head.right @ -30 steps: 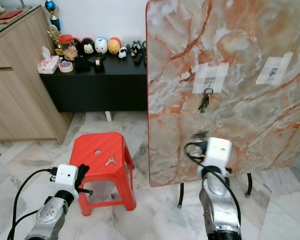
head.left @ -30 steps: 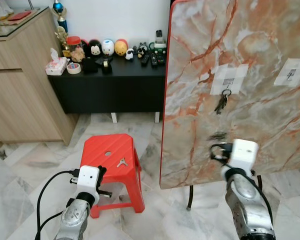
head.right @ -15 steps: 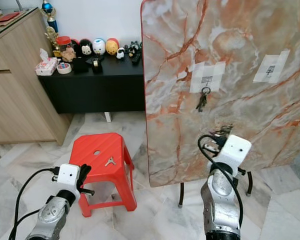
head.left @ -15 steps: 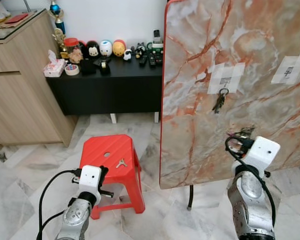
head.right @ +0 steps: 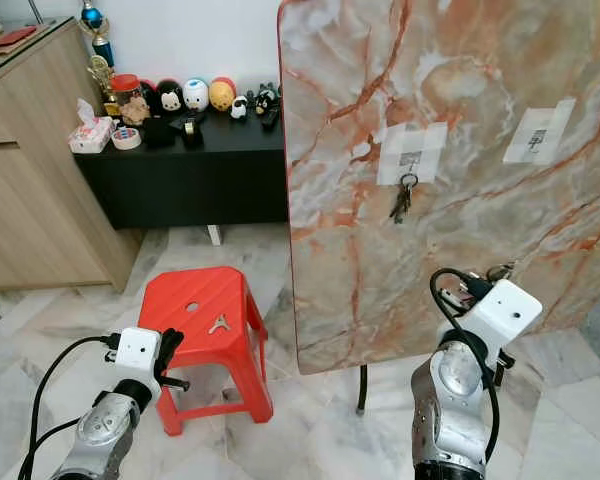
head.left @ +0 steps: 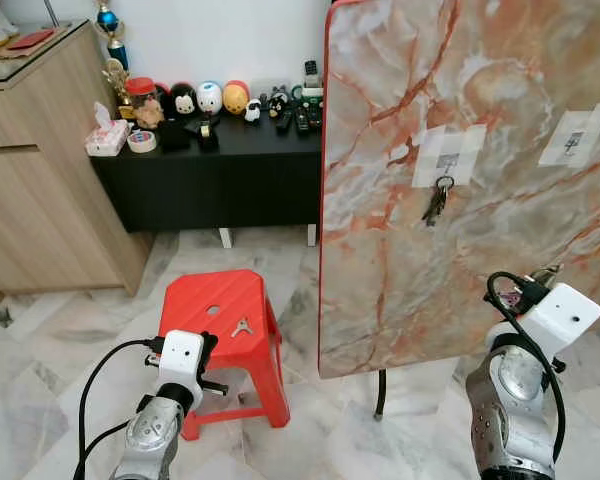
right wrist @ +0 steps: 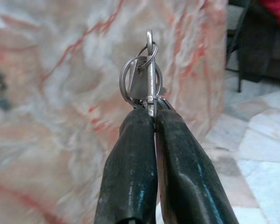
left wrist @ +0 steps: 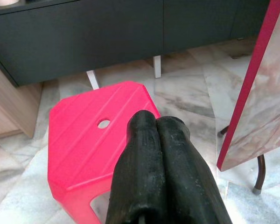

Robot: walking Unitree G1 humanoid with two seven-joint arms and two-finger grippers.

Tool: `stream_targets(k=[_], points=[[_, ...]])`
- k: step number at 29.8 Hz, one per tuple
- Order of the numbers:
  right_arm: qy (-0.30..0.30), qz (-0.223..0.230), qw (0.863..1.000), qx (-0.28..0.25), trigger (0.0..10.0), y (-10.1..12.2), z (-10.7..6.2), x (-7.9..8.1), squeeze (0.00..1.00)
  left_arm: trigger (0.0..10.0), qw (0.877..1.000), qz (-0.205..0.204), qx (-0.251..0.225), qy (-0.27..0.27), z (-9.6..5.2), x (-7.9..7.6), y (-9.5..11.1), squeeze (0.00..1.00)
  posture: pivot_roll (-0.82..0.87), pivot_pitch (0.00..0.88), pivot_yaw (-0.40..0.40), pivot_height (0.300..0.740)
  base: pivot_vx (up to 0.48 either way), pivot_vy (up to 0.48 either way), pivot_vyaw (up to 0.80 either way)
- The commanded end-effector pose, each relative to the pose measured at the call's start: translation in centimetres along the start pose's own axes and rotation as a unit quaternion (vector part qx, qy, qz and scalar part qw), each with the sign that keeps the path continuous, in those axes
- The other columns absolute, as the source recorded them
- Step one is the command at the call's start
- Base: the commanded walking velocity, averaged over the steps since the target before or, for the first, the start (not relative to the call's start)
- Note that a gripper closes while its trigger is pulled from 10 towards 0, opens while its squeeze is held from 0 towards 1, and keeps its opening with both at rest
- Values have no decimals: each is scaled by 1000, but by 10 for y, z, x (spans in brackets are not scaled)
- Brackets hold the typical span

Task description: Hang keys on a hook

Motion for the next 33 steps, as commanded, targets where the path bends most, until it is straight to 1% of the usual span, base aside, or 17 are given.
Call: stream_targets(k=[1,4,5,7,8,9,10,12,17,18,19,21,25,26,28,32,33], points=[[29,7,1000,2,10000,2,0,15,0,10000,1000,2,15,-1,-2,-1,-7,0,-15,9,16,740,0,0,0],[119,-31,992,8,10000,-2,-6,44,0,10000,1000,-6,7,4,0,-1,-3,0,-15,15,11,740,0,0,0],[193,-72,979,6,10000,-5,-15,66,0,10000,1000,-6,-2,4,1,0,1,0,-17,18,12,740,0,0,0],[226,-83,970,8,10000,-8,-20,75,0,10000,1000,-4,-5,3,2,0,4,0,-17,18,12,740,0,0,0],[307,-137,942,18,10000,-18,-34,94,0,10000,1000,6,-18,-6,5,1,13,0,-14,24,7,740,0,0,0],[307,-137,942,18,10000,-18,-34,94,0,10000,1000,6,-18,-6,5,1,13,0,-14,24,7,740,0,0,0],[368,-159,916,20,10000,-20,-46,106,0,10000,999,16,-28,-17,7,1,22,0,-7,26,6,740,0,0,0],[418,-182,890,9,10000,-14,-58,114,0,10000,999,21,-39,-27,9,2,31,0,-8,26,3,740,0,0,0],[491,-230,840,-9,10000,0,-72,125,0,10000,997,39,-44,-53,12,3,45,0,-14,28,2,740,0,0,0],[491,-230,840,-9,10000,0,-72,125,0,10000,997,39,-44,-53,12,3,45,0,-14,28,2,740,0,0,0],[517,-257,816,-30,10000,14,-77,134,0,10000,995,49,-40,-76,13,-1,49,0,-13,29,0,740,0,0,0],[527,-260,809,-35,10000,19,-80,138,0,10000,994,53,-38,-86,14,-4,51,0,-13,29,0,740,0,0,0],[596,-272,753,-64,10000,41,-111,164,0,10000,985,77,-29,-149,16,-25,57,0,-9,31,-6,740,0,0,0],[616,-280,733,-70,10000,43,-123,169,0,10000,982,77,-22,-172,16,-33,57,0,-10,36,-7,740,0,0,0],[620,-282,728,-70,10000,43,-125,170,0,10000,981,75,-19,-178,16,-35,56,0,-10,36,-7,740,0,0,0],[643,-304,699,-73,10000,42,-138,180,0,10000,976,73,8,-205,13,-41,48,0,-10,41,-8,740,0,0,0],[643,-304,699,-73,10000,42,-138,180,0,10000,976,73,8,-205,13,-41,48,0,-10,41,-8,740,0,0,0]])
Point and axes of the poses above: a point about 5 cm out from each wrist's last joint towards the gripper, its own z axis pointing out of the wrist towards the gripper, its own y axis along the axis of the wrist's last joint, x = y × z, the point moved 6 cm from there along z, pointing out of the wrist towards the gripper, and after that the axes turned 14 degrees about -z, right-handed, at the moved point
